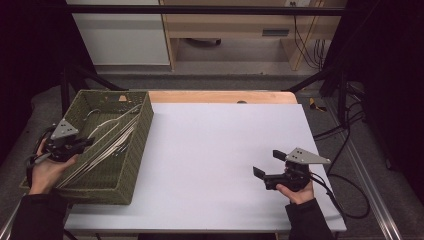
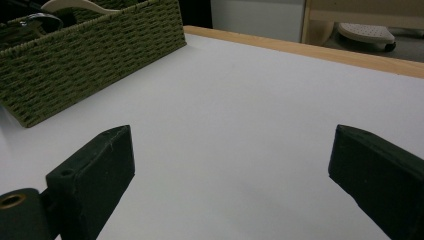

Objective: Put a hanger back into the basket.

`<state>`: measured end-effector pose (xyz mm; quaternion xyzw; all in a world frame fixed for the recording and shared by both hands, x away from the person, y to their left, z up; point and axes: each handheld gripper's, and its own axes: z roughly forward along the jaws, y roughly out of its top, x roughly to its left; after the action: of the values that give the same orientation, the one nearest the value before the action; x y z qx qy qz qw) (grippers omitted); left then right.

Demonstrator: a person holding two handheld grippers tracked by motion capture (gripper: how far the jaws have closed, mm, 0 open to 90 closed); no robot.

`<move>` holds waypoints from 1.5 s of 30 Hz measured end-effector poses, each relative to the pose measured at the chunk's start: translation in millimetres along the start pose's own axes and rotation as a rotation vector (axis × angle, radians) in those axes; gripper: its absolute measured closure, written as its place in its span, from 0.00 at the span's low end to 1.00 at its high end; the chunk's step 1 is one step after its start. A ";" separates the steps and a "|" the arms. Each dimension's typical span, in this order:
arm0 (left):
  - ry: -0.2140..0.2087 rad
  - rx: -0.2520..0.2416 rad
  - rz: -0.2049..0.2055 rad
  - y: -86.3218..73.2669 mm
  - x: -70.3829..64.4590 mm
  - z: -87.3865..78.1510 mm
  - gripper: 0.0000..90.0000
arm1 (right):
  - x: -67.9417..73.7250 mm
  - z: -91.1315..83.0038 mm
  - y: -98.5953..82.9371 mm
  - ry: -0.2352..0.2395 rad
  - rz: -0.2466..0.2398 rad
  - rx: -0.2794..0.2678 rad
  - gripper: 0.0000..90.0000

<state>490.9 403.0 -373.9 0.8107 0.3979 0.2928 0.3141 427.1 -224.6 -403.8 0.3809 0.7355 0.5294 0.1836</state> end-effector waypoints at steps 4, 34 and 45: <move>-0.020 0.066 -0.019 -9.1 1.6 4.0 0.94 | 0.5 1.3 -0.3 -0.001 0.002 0.000 0.06; -0.160 -0.297 -0.226 18.0 -22.6 -41.1 0.27 | 0.0 -1.6 1.0 0.007 0.006 -0.015 0.06; -0.241 -0.382 -0.221 31.0 -72.6 -51.2 0.06 | -1.2 -6.4 2.6 0.001 0.001 -0.040 0.05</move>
<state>430.9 341.8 -334.9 0.7171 0.3815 0.2278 0.5370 424.5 -229.3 -399.2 0.3771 0.7248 0.5442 0.1904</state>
